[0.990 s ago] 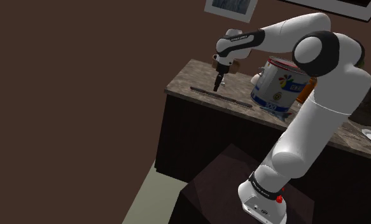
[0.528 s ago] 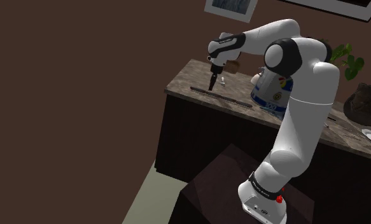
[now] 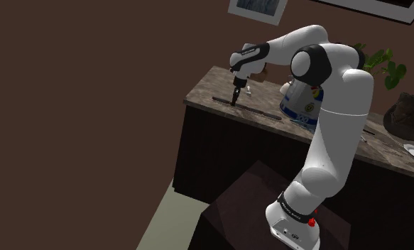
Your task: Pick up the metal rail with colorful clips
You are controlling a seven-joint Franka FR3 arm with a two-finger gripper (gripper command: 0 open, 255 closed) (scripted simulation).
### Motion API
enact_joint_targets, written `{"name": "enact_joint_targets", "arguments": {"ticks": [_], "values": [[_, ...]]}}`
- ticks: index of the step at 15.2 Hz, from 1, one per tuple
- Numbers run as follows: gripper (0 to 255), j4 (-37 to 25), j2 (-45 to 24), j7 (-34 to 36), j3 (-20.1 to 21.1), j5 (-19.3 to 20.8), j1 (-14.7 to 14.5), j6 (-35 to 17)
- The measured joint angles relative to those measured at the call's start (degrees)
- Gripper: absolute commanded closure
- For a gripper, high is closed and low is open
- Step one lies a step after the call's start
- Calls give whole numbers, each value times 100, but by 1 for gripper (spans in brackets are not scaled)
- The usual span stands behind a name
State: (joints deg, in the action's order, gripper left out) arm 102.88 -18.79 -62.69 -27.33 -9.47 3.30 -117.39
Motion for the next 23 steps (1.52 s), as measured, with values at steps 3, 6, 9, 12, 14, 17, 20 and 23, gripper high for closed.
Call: {"name": "enact_joint_targets", "arguments": {"ticks": [3, 6, 9, 12, 14, 17, 20, 23], "values": [[255, 11, 0, -2, 0, -2, 0, -14], [255, 13, 1, -2, 1, -2, -1, -14], [255, 14, 1, -1, 1, -2, -2, -14], [255, -78, 39, 25, -7, 25, -10, 110], [255, -145, 111, 48, -24, 66, -19, 239], [255, -271, 186, 67, -43, 111, -22, 432], [255, -455, 233, 91, -57, 144, -21, 655], [255, -580, 312, 119, -71, 188, -31, 850]]}}
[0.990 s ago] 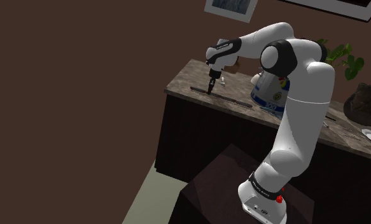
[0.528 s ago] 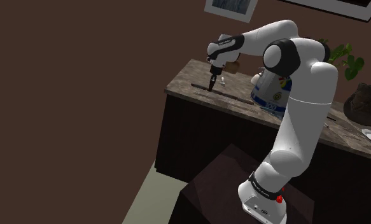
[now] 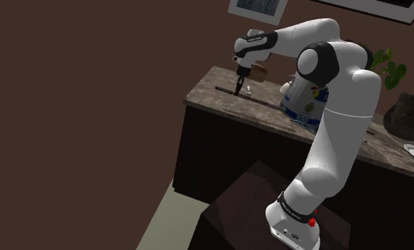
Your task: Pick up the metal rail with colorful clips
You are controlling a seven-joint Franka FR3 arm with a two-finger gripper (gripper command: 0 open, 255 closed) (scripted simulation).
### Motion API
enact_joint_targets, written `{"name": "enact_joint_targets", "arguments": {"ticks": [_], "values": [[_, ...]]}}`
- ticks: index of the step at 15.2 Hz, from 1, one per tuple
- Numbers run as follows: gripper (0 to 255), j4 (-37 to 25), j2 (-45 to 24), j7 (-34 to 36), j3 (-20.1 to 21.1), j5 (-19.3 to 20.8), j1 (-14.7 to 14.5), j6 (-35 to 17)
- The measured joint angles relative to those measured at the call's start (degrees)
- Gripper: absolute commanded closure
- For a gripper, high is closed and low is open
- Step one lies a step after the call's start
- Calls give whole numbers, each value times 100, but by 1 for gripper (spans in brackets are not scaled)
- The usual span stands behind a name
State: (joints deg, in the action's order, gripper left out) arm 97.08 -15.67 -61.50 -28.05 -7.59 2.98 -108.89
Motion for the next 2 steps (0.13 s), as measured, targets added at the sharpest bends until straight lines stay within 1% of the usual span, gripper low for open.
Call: {"name": "enact_joint_targets", "arguments": {"ticks": [2], "values": [[255, -104, 24, 15, -5, 16, -1, 123]]}}
